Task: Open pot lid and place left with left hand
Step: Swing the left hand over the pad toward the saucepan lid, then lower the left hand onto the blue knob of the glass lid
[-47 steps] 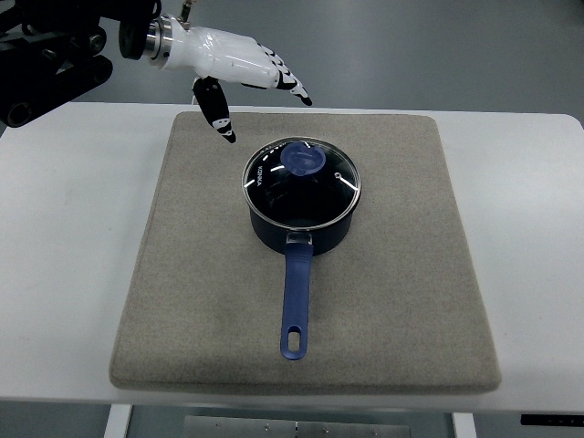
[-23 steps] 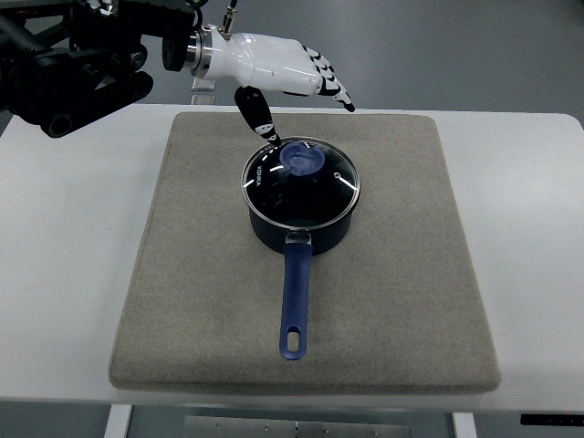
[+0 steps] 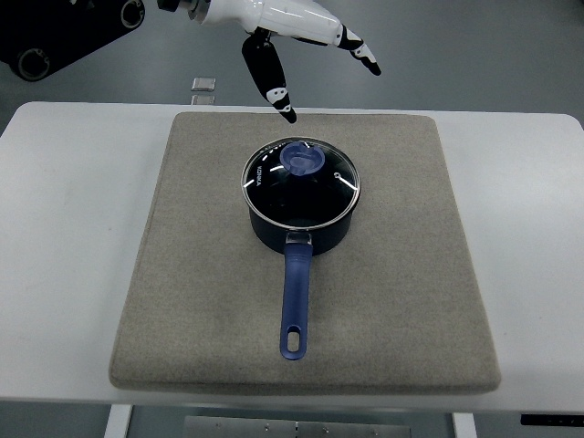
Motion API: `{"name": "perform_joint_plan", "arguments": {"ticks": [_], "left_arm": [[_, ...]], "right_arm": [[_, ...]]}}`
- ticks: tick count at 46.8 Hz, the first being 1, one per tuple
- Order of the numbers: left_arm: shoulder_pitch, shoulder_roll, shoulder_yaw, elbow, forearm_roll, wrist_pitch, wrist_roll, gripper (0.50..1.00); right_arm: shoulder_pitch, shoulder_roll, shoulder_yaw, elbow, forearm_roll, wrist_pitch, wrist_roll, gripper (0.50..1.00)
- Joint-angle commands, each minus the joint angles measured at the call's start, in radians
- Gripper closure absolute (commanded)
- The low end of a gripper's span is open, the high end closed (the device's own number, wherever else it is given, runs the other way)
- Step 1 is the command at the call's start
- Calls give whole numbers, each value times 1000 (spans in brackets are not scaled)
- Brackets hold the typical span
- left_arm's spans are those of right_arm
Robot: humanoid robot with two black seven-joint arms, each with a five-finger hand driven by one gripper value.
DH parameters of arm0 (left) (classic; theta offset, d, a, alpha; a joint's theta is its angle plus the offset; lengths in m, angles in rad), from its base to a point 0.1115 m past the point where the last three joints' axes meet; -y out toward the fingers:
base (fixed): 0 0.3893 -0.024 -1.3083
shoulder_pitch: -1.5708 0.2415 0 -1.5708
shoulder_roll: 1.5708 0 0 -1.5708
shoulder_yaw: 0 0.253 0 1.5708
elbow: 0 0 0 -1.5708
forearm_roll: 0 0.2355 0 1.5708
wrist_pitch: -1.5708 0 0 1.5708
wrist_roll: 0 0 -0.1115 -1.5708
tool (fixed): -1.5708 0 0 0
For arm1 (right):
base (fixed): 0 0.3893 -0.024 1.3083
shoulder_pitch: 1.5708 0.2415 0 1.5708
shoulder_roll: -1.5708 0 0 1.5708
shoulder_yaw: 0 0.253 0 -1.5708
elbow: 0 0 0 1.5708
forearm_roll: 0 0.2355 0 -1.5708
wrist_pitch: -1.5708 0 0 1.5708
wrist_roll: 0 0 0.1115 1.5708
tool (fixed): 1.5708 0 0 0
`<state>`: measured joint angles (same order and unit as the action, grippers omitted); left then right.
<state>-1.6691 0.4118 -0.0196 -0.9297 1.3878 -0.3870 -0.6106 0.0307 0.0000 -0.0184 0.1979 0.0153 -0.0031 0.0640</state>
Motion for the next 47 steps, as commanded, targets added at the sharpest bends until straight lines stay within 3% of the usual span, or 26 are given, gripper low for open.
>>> {"name": "perform_joint_plan", "arguments": {"ticks": [1,11,24,47], "left_arm": [[9,-1,20,-9,2,48,0,549],[0,-1,112,-38,7,57,0,551],[-73,19,234,-101,25,-6,0,553],[-67,33,264,-133,119,-7,0,559]], "right_arm": [[0,0,0,0,0,0,0,583],[0,0,0,0,0,0,0,583],[0,0,0,0,0,0,0,583],[0,0,0,0,0,0,0,583]]}}
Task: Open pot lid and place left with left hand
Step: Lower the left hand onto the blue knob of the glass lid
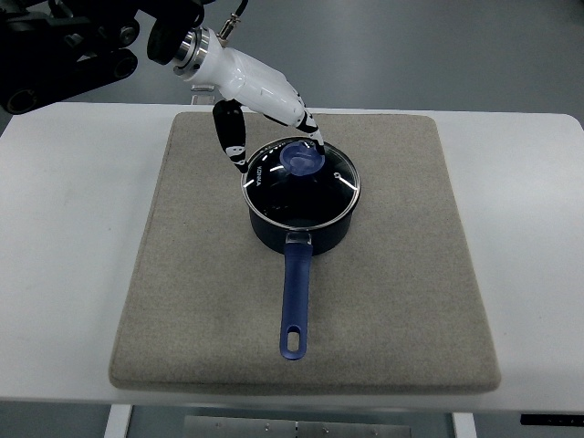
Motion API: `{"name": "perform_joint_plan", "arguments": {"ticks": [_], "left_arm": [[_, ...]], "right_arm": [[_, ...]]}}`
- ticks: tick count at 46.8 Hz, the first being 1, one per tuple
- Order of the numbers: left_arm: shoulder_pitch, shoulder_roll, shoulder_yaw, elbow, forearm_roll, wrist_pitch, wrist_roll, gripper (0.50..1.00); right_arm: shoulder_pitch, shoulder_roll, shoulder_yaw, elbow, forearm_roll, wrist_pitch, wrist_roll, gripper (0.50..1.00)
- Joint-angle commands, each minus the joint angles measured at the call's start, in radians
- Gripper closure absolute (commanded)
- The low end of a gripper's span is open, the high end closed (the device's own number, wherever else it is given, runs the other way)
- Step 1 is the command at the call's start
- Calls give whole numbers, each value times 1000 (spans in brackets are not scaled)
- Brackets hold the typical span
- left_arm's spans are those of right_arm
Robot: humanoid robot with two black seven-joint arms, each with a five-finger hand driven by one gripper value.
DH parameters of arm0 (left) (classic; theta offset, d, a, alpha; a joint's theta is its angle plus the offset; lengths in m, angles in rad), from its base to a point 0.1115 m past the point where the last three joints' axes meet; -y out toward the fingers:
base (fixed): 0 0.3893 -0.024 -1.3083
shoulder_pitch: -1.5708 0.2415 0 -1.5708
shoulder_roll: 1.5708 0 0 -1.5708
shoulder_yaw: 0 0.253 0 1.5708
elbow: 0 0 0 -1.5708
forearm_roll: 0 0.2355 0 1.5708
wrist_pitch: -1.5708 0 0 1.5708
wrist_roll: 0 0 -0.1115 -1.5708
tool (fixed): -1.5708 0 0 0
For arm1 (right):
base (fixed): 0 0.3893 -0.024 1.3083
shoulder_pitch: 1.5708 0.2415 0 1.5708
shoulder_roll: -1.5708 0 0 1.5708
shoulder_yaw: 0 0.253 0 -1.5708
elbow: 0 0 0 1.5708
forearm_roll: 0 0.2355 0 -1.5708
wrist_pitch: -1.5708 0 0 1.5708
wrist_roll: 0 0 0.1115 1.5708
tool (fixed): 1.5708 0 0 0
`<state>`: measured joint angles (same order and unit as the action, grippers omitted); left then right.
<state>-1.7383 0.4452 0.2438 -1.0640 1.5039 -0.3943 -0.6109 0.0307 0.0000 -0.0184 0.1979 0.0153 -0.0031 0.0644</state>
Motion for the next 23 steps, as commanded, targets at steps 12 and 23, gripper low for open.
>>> {"name": "perform_joint_plan", "arguments": {"ticks": [12,23], "left_arm": [[23,-19,-1,7,71,5,0,559],[49,-42,-14,13,70,15,0,561]], "right_arm": [[0,0,0,0,0,0,0,583],[0,0,0,0,0,0,-2,583]]}}
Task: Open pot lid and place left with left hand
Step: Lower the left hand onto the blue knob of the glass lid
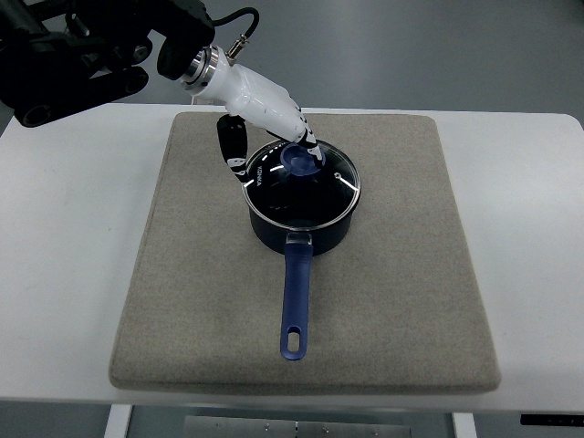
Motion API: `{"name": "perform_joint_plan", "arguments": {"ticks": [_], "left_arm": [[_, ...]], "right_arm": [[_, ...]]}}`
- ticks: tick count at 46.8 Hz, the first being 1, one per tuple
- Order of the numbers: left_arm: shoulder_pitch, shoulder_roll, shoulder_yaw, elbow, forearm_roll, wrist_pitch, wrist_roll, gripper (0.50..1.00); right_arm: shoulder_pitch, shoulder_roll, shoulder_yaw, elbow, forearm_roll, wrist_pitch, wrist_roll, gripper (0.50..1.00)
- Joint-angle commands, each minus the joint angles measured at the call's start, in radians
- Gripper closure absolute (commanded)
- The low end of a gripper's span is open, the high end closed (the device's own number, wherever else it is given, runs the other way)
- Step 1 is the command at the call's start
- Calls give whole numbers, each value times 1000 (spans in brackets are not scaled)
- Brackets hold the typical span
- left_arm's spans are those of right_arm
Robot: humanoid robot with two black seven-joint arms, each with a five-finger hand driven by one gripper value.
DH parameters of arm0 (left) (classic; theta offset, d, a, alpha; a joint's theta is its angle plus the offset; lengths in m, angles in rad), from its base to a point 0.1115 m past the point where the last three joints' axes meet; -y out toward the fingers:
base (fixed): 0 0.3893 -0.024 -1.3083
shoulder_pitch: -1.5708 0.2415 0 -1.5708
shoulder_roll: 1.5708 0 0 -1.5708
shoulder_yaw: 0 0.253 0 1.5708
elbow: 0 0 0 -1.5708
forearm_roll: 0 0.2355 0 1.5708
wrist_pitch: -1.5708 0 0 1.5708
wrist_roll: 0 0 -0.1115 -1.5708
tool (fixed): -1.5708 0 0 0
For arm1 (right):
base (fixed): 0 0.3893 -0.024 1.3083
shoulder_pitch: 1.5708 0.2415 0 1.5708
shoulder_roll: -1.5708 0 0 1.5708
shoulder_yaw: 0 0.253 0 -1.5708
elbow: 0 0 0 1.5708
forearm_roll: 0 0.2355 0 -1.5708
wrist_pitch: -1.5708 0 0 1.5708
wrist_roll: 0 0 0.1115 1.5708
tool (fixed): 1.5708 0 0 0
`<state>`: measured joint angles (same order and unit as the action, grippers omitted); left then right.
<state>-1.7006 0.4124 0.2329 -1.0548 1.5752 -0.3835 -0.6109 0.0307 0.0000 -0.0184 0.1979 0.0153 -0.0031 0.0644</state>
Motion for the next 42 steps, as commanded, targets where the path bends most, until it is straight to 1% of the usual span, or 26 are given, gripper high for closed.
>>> {"name": "perform_joint_plan", "arguments": {"ticks": [1,7,16,24,34,42], "left_arm": [[13,-9,-3,6,0,5,0,559],[16,-9,-6,10,-3,8,0,561],[13,-14,-6,24,-6,55,0,559],[-2,-3,-44,24,-6,55,0,544],[27,-14,-46,30,2,60,0,542],[45,-29,-44,33,5,86,0,540]], "right_arm": [[0,0,0,0,0,0,0,583],[0,0,0,0,0,0,0,583],[0,0,0,0,0,0,0,583],[0,0,0,0,0,0,0,583],[0,0,0,0,0,0,0,583],[0,0,0,0,0,0,0,583]]}}
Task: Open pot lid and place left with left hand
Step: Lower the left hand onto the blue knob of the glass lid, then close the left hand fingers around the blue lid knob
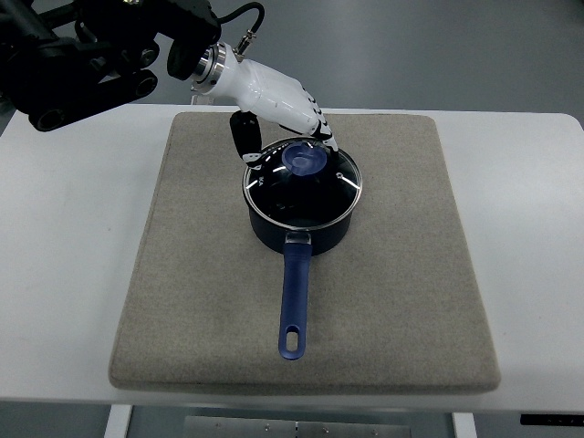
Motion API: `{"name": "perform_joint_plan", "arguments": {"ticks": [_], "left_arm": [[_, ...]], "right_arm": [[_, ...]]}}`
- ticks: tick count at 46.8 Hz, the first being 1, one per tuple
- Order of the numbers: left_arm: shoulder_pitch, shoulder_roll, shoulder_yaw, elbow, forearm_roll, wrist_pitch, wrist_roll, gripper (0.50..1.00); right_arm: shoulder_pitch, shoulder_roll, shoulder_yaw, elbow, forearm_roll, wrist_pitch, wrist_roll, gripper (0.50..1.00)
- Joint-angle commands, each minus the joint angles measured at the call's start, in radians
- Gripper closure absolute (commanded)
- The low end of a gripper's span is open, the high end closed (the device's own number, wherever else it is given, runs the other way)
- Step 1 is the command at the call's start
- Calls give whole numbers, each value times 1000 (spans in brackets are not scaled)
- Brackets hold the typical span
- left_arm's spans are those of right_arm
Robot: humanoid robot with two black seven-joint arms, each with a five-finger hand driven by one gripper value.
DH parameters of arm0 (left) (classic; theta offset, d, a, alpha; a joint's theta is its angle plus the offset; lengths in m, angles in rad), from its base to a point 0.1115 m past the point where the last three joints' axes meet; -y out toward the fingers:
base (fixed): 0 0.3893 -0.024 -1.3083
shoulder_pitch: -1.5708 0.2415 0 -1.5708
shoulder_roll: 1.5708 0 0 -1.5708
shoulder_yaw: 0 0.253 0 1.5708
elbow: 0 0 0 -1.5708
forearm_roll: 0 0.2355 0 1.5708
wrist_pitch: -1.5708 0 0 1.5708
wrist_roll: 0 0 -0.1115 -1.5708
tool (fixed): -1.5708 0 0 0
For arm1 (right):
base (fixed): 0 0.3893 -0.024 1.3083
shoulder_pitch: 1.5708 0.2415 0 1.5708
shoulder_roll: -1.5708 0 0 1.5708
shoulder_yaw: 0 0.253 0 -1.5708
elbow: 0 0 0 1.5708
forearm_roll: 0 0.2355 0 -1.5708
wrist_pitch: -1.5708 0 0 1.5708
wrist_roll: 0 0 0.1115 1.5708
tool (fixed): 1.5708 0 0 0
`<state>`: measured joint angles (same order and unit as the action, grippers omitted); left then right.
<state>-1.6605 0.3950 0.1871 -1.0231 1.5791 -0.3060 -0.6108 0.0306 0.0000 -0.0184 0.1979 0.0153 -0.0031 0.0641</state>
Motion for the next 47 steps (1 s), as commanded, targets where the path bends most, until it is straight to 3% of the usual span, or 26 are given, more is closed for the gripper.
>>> {"name": "perform_joint_plan", "arguments": {"ticks": [1,47], "left_arm": [[7,-16,3,1,1,10,0,540],[61,-61,5,60,1,90,0,531]], "right_arm": [[0,0,0,0,0,0,0,583],[0,0,0,0,0,0,0,583]]}}
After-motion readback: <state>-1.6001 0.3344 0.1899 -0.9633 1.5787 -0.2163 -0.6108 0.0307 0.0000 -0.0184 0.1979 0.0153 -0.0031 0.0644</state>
